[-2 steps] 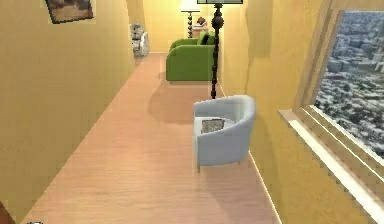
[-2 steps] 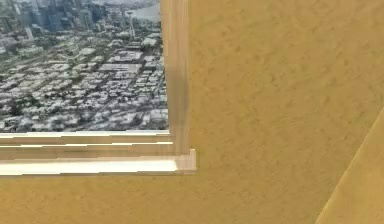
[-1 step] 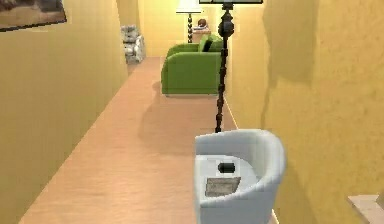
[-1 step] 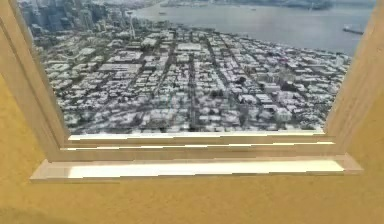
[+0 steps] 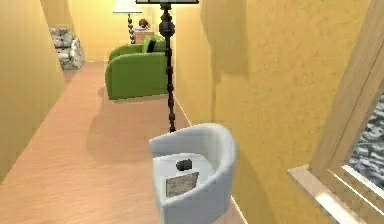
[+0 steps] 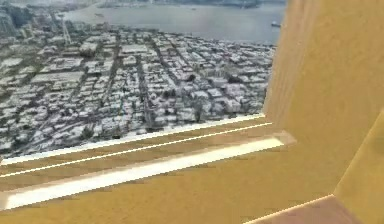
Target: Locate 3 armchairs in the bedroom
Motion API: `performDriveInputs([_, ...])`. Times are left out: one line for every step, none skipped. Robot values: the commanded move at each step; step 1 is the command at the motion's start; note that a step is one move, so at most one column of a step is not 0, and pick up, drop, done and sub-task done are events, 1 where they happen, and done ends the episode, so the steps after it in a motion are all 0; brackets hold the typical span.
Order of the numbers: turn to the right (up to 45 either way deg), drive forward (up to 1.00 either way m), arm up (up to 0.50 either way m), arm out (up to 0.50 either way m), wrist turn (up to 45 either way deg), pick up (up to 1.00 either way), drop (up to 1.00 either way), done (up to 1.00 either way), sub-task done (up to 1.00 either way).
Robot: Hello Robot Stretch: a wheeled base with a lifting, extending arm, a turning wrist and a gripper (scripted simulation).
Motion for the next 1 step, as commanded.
performDriveInputs([0.0,0.0,0.0,0.0,0.0,0.0,0.0,0.0,1.0])
